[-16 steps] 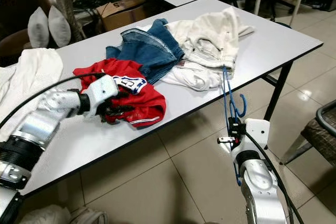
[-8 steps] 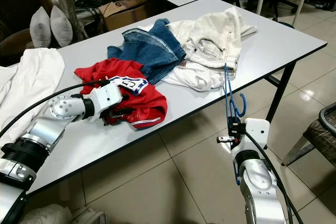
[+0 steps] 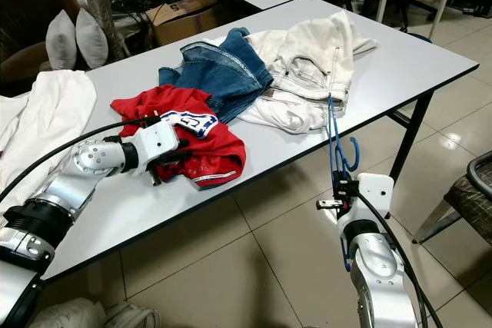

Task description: Hang hanger

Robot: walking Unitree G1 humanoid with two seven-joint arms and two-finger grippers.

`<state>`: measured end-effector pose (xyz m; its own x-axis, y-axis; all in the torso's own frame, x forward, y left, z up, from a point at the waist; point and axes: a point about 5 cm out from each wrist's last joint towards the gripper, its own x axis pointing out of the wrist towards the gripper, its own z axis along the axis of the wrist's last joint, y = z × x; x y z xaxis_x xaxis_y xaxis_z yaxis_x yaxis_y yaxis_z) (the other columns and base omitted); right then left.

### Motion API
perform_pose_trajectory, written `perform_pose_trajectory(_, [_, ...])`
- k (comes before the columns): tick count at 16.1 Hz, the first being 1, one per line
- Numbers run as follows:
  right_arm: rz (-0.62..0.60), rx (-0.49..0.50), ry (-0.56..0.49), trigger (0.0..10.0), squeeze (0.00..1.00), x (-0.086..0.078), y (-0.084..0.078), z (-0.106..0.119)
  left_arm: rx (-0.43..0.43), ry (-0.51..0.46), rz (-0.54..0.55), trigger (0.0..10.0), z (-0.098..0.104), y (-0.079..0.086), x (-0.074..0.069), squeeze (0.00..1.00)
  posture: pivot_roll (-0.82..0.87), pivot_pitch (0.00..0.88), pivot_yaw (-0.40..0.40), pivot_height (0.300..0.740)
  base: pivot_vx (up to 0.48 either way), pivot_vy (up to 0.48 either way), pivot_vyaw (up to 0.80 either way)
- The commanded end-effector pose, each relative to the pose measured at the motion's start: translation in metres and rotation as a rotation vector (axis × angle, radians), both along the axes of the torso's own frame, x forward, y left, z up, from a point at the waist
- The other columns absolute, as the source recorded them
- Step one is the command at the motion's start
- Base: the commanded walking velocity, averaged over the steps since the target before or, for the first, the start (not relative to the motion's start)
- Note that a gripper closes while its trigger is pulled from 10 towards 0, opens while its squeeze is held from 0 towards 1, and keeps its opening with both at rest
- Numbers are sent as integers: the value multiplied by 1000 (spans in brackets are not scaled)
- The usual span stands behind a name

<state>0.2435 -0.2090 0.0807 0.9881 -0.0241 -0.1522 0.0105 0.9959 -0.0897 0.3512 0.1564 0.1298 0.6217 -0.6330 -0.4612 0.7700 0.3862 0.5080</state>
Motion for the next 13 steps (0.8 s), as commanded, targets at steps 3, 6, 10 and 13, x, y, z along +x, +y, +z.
perform_pose_trajectory(3, [19,9,23,10000,0,-2,5,-4,28,-7,33,0,-1,5,3,0,-174,0,195,740,0,0,0])
perform_pose_trajectory(6, [41,-10,6,10000,0,-3,3,1,-55,2,69,0,4,0,9,0,-175,0,197,740,0,0,0])
perform_pose_trajectory(10, [634,224,-92,10000,0,-33,32,57,-330,-109,159,0,71,-18,40,0,-180,0,202,740,0,0,0])
perform_pose_trajectory(13, [801,223,25,10000,0,-55,37,54,-328,-157,164,0,94,-17,49,0,-188,0,209,740,0,0,0])
